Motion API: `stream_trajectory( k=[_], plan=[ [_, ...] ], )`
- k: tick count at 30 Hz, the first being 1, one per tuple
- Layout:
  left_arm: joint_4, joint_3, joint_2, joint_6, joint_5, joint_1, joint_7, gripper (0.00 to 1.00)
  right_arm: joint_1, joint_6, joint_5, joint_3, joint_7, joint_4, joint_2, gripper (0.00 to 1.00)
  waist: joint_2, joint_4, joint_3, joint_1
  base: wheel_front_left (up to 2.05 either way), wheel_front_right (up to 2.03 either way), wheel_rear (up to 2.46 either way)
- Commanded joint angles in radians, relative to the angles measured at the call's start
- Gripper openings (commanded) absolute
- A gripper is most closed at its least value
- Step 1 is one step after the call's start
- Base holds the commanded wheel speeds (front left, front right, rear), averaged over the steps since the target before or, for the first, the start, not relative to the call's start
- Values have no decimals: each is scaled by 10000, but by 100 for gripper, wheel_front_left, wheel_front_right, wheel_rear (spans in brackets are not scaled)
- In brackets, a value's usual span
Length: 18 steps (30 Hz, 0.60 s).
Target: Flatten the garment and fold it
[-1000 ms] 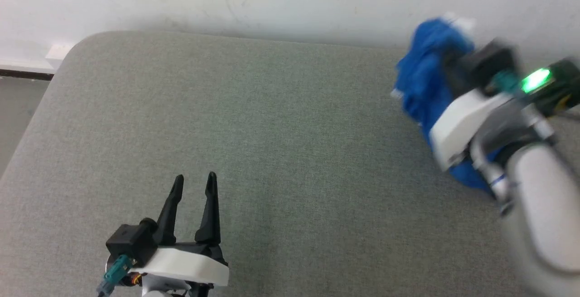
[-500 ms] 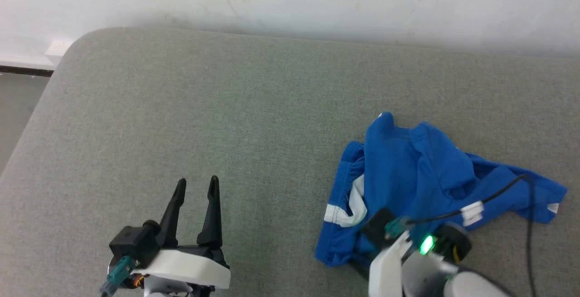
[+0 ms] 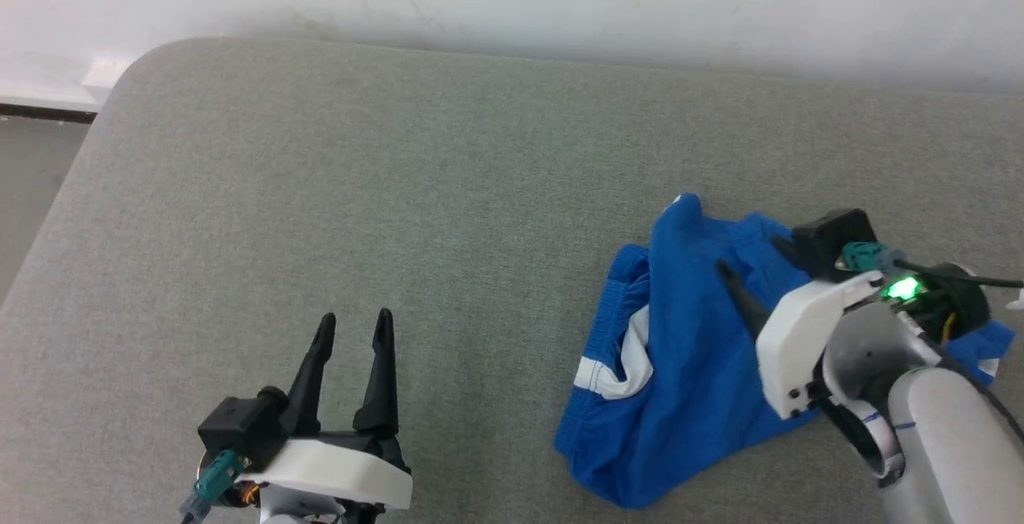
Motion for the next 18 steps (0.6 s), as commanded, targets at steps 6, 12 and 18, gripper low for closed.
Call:
stream_trajectory(
  k=[6,12,18],
  plan=[
    [25,-13,-11,3,-97,-135,-47,100,-313,-7,-1008,-708,396,1109,138,100,-1,423,284,0,0,0,0],
    [42,-29,-11,-3,-137,-222,-47,100,-625,-7,-1256,-821,399,1782,248,43,-1,637,462,0,0,0,0],
    [29,-42,-11,42,-199,-272,-47,100,-1011,-7,-1568,-1021,41,2074,290,0,-1,616,580,0,0,0,0]
  ],
)
